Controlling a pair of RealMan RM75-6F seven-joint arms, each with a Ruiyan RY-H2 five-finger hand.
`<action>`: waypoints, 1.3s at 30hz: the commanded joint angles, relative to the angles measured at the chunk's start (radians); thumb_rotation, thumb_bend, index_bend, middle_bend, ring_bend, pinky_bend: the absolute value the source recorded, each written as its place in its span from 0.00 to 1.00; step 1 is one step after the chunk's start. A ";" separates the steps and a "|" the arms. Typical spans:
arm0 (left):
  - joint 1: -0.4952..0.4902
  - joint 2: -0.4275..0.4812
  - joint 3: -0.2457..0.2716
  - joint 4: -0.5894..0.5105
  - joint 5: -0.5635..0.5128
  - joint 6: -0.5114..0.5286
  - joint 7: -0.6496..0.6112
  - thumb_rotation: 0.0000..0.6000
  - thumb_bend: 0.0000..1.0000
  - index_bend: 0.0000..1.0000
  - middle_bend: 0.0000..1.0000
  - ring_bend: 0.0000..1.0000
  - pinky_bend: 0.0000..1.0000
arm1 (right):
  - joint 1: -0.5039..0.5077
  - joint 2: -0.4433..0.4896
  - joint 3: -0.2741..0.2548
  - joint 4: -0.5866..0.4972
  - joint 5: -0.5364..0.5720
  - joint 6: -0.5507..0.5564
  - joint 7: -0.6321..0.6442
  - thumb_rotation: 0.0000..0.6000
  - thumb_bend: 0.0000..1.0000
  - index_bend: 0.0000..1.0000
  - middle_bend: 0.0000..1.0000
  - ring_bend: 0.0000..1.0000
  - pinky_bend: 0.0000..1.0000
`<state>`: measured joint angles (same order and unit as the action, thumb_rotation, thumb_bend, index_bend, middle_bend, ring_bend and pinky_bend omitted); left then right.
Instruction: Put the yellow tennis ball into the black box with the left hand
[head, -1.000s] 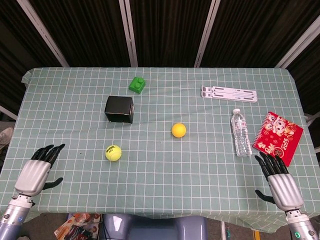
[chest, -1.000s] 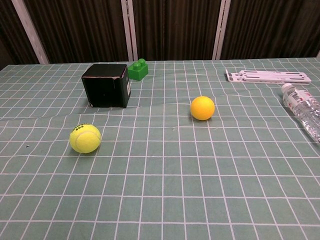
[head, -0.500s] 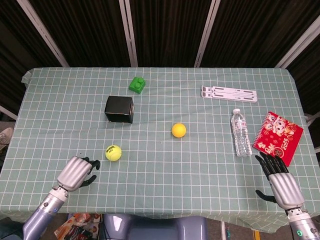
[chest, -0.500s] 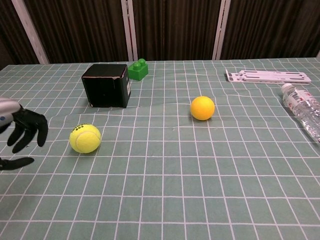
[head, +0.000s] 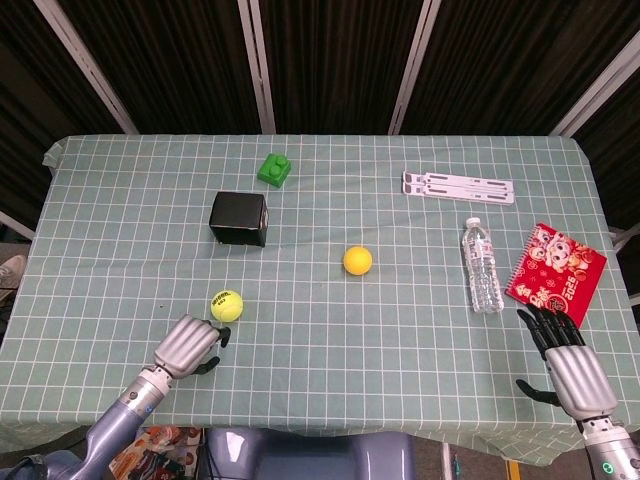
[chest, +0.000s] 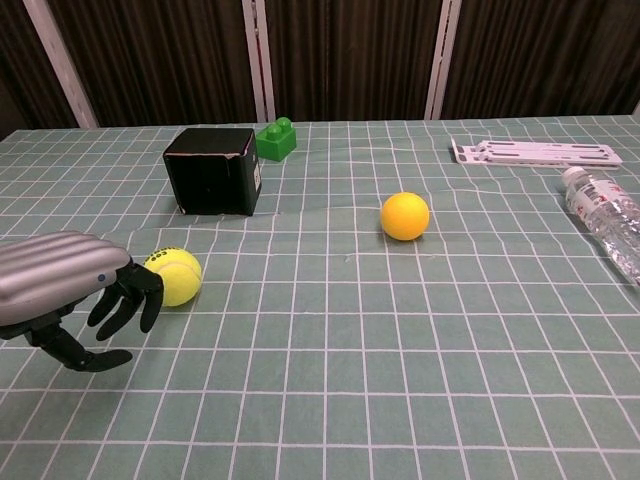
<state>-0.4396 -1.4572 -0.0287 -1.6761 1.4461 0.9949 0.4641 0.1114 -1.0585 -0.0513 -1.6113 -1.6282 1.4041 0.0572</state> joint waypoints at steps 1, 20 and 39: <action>-0.018 -0.021 -0.010 0.021 -0.028 -0.019 0.010 1.00 0.26 0.50 0.67 0.60 0.78 | -0.002 0.002 -0.001 -0.001 -0.003 0.004 0.004 1.00 0.21 0.00 0.00 0.00 0.00; -0.078 -0.105 -0.023 0.132 -0.116 -0.032 0.050 1.00 0.26 0.41 0.55 0.50 0.55 | -0.005 0.008 0.010 0.008 0.011 0.010 0.022 1.00 0.21 0.00 0.00 0.00 0.00; -0.111 -0.159 -0.027 0.200 -0.120 -0.010 0.003 0.99 0.25 0.29 0.34 0.31 0.33 | -0.005 0.007 0.016 0.010 0.021 0.005 0.014 1.00 0.21 0.00 0.00 0.00 0.00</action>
<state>-0.5498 -1.6137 -0.0557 -1.4780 1.3219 0.9804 0.4715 0.1063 -1.0519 -0.0354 -1.6010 -1.6074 1.4090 0.0712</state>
